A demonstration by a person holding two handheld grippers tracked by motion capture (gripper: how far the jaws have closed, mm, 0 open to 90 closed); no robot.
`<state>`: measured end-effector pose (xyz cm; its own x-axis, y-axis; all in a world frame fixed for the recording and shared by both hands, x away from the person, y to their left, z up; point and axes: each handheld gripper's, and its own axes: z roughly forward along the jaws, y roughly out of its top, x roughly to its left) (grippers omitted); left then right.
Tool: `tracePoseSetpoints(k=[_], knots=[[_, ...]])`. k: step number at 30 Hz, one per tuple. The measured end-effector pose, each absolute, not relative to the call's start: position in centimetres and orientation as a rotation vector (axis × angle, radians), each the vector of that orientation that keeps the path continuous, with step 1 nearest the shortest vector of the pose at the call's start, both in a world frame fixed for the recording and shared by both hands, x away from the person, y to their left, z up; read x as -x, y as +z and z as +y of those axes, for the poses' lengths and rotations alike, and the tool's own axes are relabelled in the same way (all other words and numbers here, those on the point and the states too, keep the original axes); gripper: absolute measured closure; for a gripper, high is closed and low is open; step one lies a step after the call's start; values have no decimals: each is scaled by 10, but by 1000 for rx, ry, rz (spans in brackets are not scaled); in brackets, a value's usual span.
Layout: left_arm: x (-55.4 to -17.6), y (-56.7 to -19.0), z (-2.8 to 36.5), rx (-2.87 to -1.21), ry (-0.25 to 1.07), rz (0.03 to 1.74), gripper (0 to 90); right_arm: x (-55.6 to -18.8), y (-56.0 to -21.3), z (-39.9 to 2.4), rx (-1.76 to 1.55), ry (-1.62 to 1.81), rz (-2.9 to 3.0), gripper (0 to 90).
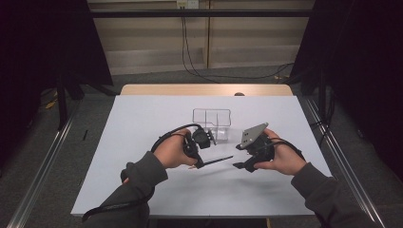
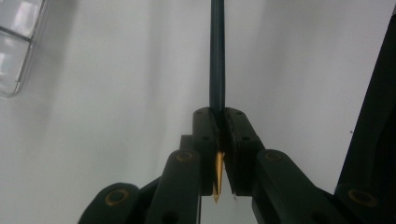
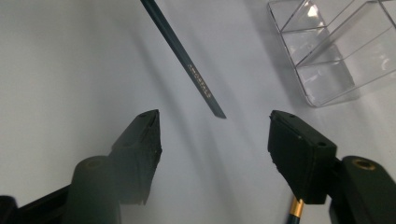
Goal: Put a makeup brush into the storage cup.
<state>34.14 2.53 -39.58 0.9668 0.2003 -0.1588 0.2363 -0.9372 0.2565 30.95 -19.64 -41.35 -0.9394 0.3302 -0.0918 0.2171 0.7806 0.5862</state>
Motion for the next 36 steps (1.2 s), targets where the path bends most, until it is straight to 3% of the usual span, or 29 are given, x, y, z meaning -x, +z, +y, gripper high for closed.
tracePoseSetpoints(k=[7,8,18,23,36], knots=[[-338,-391,20,-2826,-198,299,838,-308,-419,-189,-397,878,2811,474],[-337,-391,20,-2829,-199,300,838,-308,-419,-188,-395,863,2816,523],[-337,-390,15,-2804,-209,272,838,-307,-415,-186,-368,887,2828,619],[-337,-388,14,-2795,-219,250,838,-306,-416,-185,-360,860,2829,747],[-342,-378,19,-2724,-212,232,835,-304,-421,-186,-371,825,2861,811]])
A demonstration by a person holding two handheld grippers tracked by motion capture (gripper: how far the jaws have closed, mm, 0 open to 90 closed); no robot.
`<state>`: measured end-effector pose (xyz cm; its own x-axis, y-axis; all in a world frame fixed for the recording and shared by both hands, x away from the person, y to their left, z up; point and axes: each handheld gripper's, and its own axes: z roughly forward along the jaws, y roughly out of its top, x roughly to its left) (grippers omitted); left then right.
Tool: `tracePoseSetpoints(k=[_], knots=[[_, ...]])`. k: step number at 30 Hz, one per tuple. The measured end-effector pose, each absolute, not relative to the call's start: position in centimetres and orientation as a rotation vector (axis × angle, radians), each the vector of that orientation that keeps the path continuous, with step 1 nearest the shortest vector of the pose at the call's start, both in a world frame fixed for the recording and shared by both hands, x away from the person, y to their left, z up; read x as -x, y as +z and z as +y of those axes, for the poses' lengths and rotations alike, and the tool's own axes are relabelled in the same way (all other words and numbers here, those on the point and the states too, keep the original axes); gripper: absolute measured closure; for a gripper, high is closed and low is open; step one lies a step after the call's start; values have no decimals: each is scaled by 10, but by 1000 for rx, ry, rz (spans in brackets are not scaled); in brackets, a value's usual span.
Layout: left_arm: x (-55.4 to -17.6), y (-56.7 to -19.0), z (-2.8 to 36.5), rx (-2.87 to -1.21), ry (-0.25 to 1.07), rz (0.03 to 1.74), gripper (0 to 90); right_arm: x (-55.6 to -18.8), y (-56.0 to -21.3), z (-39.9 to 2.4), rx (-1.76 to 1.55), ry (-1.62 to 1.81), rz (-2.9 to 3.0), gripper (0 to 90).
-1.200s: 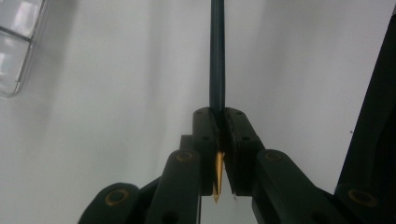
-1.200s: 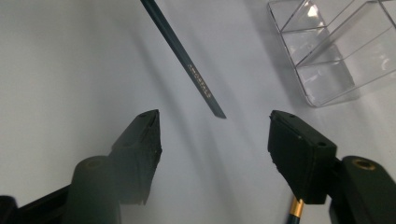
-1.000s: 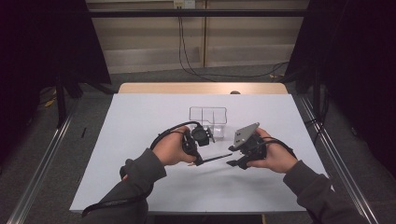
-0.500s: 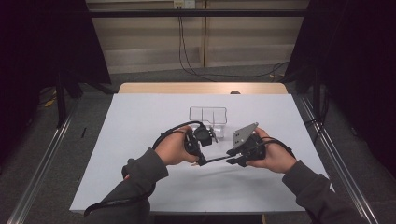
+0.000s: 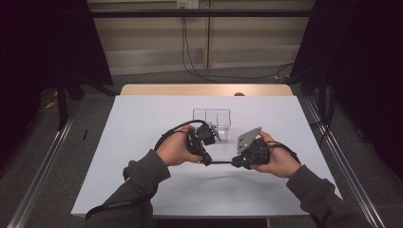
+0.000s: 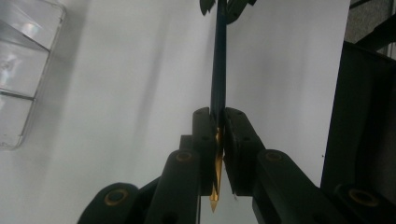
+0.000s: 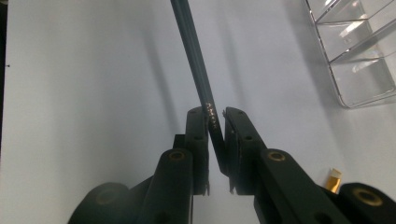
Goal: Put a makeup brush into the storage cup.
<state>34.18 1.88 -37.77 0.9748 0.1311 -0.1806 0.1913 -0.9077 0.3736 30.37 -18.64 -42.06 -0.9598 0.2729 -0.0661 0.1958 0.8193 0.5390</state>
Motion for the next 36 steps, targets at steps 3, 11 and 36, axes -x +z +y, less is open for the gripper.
tracePoseSetpoints(k=[3,11,36], knots=[[-343,-375,20,-2703,-195,245,826,-302,-423,-186,-358,830,2878,842],[-350,-374,26,-2623,-182,315,792,-298,-422,-186,-345,853,2874,865],[-359,-371,45,-2400,-81,478,371,-295,-429,-211,-481,912,2822,865]])
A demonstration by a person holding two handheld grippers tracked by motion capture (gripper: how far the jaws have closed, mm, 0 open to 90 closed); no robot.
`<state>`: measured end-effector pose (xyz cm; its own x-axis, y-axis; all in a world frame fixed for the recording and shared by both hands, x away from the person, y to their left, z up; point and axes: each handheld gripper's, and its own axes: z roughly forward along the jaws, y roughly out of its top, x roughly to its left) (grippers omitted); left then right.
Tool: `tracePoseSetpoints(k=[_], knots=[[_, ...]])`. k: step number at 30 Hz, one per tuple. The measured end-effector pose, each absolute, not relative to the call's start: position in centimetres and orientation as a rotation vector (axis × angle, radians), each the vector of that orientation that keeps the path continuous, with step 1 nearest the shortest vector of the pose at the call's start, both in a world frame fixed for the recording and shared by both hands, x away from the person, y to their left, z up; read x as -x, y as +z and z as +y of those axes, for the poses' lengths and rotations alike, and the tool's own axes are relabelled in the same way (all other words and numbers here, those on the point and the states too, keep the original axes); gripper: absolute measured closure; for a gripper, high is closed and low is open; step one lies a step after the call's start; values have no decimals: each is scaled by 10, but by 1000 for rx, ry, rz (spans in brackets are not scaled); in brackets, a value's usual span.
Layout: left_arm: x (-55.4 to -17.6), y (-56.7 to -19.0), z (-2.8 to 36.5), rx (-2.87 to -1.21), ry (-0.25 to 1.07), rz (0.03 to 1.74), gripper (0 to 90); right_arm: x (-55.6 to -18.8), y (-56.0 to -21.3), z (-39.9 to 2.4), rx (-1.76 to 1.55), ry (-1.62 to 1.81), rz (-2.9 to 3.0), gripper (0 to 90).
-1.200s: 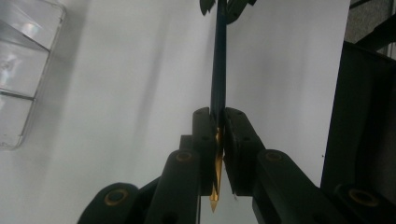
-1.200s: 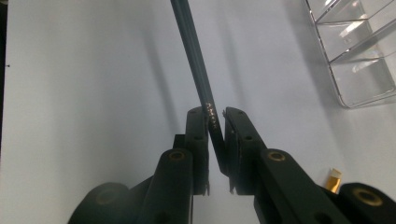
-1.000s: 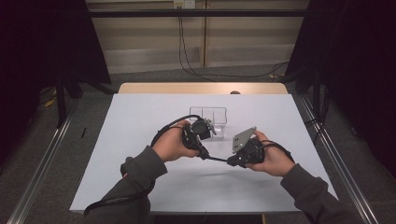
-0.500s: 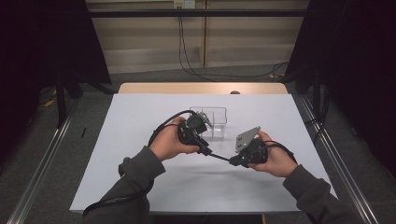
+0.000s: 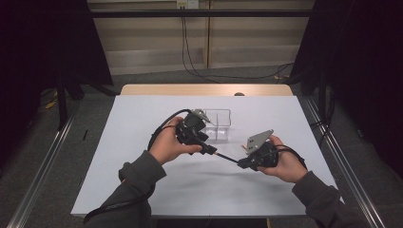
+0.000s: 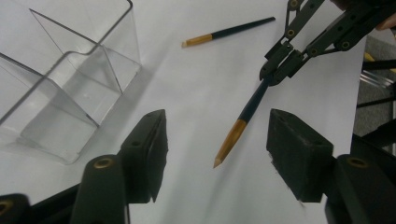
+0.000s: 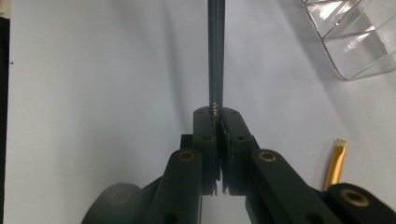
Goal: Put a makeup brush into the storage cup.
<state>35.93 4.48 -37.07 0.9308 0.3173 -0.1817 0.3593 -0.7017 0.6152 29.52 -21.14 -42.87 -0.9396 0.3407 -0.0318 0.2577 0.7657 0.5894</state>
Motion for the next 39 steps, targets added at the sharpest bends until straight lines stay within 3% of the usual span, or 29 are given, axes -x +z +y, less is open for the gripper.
tracePoseSetpoints(k=[23,39], knots=[[-365,-376,60,-2182,-59,600,245,-296,-432,-222,-673,1149,2669,864],[-363,-386,59,-2004,-66,667,224,-298,-429,-219,-779,1416,2500,864]])
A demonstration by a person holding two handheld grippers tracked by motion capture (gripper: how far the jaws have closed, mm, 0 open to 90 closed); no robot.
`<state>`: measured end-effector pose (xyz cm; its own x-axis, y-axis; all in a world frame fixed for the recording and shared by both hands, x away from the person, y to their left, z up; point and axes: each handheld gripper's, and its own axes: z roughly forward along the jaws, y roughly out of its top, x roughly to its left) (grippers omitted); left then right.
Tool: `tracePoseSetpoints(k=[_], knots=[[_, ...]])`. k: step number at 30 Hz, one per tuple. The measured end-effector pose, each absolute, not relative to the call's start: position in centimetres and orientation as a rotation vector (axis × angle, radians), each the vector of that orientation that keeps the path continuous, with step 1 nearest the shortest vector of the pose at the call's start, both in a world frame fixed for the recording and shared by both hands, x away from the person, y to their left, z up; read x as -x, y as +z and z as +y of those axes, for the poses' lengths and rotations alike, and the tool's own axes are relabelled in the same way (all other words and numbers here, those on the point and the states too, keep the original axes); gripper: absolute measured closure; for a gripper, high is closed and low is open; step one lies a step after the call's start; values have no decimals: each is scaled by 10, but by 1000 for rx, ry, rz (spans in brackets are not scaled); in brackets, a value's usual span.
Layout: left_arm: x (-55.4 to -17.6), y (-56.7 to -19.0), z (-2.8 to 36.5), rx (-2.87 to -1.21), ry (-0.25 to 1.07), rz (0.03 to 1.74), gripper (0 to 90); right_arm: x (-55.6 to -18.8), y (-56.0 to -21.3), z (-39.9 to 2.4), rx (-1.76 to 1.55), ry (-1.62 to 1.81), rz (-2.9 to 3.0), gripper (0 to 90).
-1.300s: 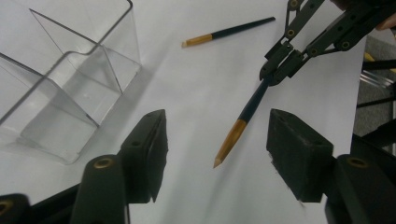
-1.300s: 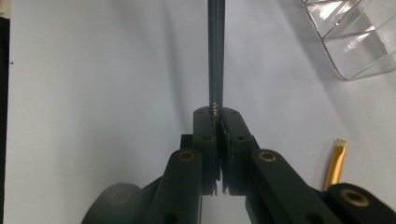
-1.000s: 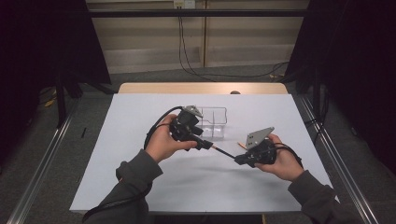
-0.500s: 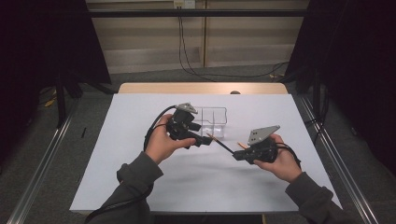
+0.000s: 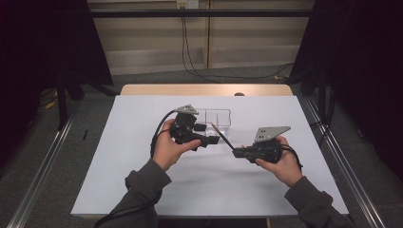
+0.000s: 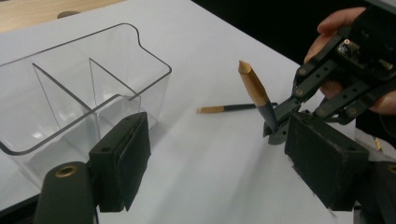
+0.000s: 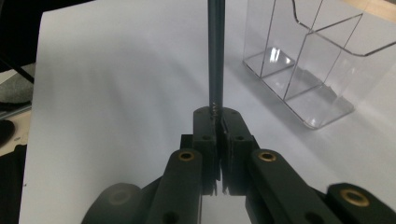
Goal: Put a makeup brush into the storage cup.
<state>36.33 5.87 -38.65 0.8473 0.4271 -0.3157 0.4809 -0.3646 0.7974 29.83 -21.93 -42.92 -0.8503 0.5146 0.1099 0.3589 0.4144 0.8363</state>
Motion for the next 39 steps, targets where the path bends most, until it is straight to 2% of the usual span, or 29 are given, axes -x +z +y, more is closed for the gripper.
tracePoseSetpoints(k=[4,8,17,39], knots=[[-362,-387,58,-1956,-67,671,223,-298,-429,-217,-790,1445,2480,864],[-362,-389,57,-1934,-68,679,167,-298,-429,-214,-801,1482,2460,864],[-362,-392,58,-1868,-48,699,100,-298,-432,-213,-829,1527,2429,864],[-360,-394,54,-1739,-38,693,75,-297,-434,-212,-844,1634,2355,864]])
